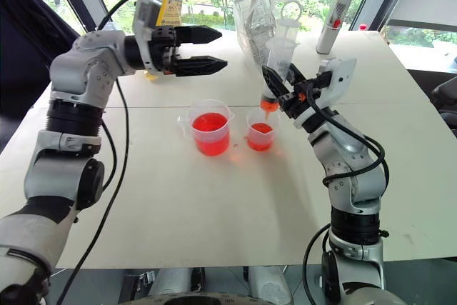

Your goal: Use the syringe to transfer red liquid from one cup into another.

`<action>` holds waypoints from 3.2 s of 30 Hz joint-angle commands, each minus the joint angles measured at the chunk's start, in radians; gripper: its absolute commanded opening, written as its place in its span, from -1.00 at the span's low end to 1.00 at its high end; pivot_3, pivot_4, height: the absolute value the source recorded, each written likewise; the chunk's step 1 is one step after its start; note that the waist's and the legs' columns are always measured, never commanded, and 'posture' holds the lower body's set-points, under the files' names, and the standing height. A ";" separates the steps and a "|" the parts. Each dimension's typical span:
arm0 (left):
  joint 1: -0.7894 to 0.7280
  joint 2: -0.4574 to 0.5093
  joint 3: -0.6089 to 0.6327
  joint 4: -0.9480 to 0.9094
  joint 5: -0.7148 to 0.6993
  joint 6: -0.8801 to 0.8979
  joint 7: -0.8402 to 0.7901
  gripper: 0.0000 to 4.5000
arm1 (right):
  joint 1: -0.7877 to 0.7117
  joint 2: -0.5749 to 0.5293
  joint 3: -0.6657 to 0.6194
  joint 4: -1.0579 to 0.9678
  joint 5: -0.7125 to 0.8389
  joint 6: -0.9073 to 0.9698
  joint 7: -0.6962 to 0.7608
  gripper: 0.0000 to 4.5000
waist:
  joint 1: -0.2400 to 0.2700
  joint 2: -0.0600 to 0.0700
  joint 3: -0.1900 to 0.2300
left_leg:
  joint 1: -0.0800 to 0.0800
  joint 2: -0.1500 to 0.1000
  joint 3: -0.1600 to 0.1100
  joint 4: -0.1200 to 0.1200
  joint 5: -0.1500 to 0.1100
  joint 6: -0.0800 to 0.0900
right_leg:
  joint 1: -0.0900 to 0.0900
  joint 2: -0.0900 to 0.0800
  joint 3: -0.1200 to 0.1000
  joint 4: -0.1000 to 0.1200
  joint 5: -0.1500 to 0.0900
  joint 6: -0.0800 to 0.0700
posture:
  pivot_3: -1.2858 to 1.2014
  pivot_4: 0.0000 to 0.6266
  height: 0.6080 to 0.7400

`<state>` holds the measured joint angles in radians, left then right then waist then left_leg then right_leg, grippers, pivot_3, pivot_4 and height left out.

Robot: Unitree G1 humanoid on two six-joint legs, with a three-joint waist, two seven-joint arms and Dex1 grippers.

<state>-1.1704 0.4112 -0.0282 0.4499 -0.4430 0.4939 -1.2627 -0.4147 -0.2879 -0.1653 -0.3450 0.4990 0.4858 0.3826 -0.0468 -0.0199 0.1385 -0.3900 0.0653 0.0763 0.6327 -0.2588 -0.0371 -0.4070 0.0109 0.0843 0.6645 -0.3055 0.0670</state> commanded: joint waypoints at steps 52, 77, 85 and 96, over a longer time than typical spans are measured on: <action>-0.160 -0.262 -0.038 0.313 0.179 -0.226 -0.009 -0.98 | -0.018 -0.031 0.043 -0.055 -0.062 -0.037 0.012 -0.38 | 0.003 0.000 0.000 | 0.000 0.000 -0.001 0.000 0.000 0.000 | 0.000 0.002 0.000 -0.001 0.000 0.000 | 0.03 -0.52 0.98; -0.006 -0.285 -0.073 0.252 0.206 -0.220 0.032 -0.98 | -0.101 -0.118 -0.028 -0.156 0.047 0.118 -0.016 -0.38 | 0.003 0.000 0.000 | 0.000 0.000 -0.001 0.000 0.000 0.000 | 0.000 0.002 0.000 -0.001 0.000 0.000 | 0.03 -0.52 0.98; -0.083 -0.274 0.007 0.279 0.153 -0.189 0.090 -0.98 | -0.088 -0.129 -0.012 -0.121 0.034 0.104 0.002 -0.38 | 0.003 0.000 0.000 | 0.000 0.000 -0.001 0.000 0.000 0.000 | 0.000 0.002 0.000 -0.001 0.000 0.000 | 0.03 -0.52 0.98; -0.118 -0.171 0.112 0.185 0.056 -0.090 0.136 0.81 | -0.060 -0.067 0.050 -0.083 0.023 0.079 0.013 -0.38 | 0.003 0.000 0.000 | 0.000 0.001 -0.001 0.000 0.000 0.000 | 0.000 0.003 0.000 -0.001 0.000 0.000 | 0.03 -0.52 0.98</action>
<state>-1.2746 0.2220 0.0525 0.6898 -0.3546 0.3866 -1.1348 -0.4539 -0.3619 -0.1141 -0.3862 0.5159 0.5948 0.3923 -0.0435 -0.0199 0.1385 -0.3902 0.0662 0.0754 0.6326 -0.2588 -0.0371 -0.4066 0.0133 0.0845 0.6639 -0.3055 0.0670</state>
